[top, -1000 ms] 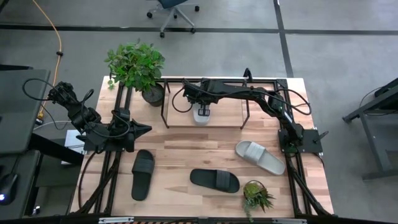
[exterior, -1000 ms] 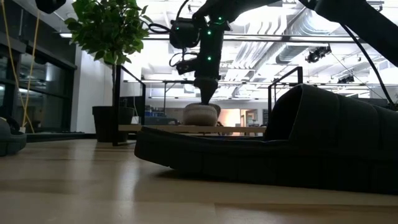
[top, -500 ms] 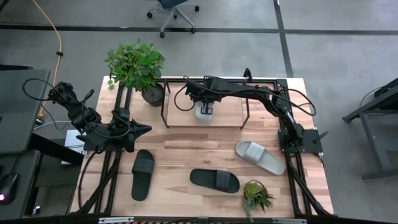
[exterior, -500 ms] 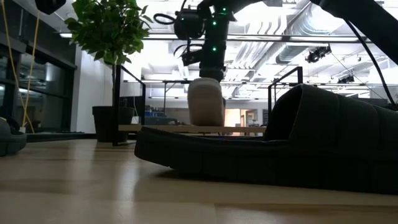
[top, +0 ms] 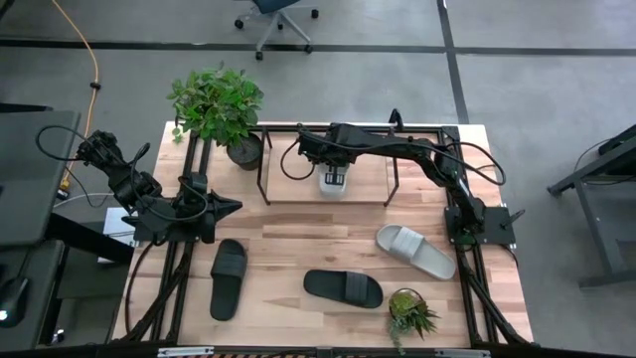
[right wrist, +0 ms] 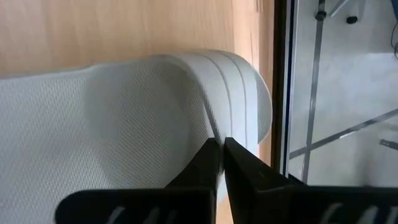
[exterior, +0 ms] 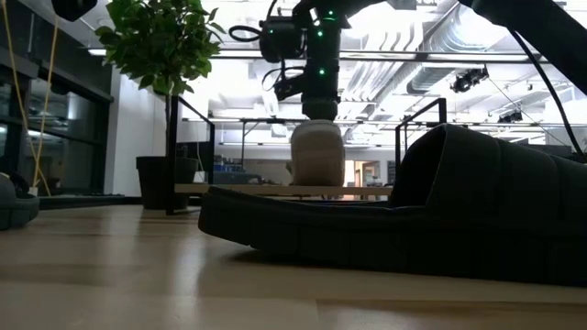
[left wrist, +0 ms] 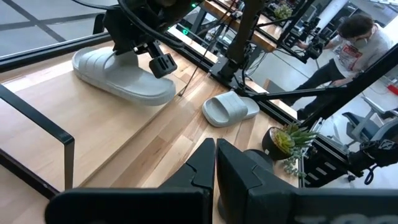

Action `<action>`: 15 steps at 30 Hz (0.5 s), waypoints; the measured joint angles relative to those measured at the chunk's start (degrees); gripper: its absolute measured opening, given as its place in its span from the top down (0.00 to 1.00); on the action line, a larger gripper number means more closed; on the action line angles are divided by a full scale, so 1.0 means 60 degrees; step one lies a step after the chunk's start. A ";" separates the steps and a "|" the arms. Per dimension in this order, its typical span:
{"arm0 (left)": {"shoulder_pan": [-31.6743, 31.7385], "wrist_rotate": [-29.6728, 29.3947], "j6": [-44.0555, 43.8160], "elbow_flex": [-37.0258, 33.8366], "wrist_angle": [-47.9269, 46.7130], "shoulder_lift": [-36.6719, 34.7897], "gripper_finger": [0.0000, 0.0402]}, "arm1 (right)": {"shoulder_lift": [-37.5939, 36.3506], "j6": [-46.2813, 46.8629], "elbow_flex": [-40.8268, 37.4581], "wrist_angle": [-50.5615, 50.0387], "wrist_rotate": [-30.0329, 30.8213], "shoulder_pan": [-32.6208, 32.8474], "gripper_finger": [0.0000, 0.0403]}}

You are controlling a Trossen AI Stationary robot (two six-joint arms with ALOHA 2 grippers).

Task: Pick and place slides into the shelf
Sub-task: Put the left gray slipper on the shelf

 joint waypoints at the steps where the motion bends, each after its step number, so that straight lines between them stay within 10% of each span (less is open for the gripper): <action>1: 0.0000 0.0000 0.0003 0.0000 0.0002 -0.0001 0.99 | 0.0000 0.0005 0.0000 -0.0017 0.0020 -0.0002 1.00; 15: 0.0000 0.0004 -0.0011 0.0000 0.0004 0.0000 0.99 | -0.0004 0.0060 0.0000 -0.0412 0.0024 -0.0080 1.00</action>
